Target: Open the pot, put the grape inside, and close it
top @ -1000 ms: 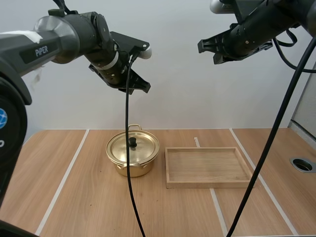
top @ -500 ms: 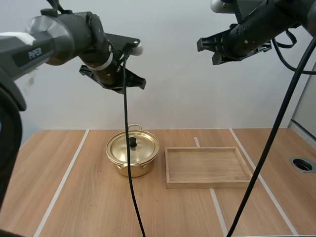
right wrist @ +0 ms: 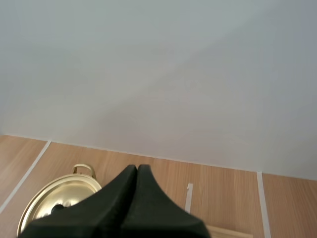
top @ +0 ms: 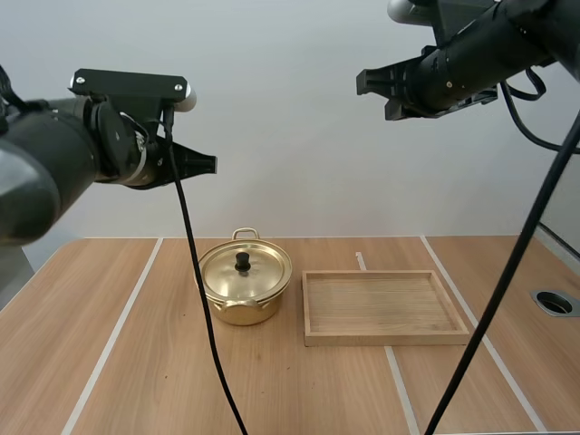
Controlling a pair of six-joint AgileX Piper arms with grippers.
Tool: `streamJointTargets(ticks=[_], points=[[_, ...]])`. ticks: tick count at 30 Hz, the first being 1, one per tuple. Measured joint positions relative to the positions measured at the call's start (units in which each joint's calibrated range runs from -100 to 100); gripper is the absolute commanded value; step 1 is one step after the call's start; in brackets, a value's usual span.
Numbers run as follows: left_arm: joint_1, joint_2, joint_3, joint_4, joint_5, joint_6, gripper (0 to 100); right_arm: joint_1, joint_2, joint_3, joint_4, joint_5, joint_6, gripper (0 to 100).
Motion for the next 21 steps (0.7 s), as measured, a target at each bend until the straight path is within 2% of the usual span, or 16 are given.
streamJointTargets(ticks=[7,12,21], points=[[0.15,-10.0,14.0,0.0,-8.9,-0.1,0,0.0,-10.3,22.0,0.4,-15.7,-4.2,0],[0.15,-16.3,23.9,0.0,-18.3,-0.1,0,0.0,-16.0,35.7,0.6,-22.7,-7.6,0],[0.15,-23.0,39.8,0.0,-34.9,-0.1,0,0.0,-21.1,51.8,0.8,-36.7,-9.8,0]])
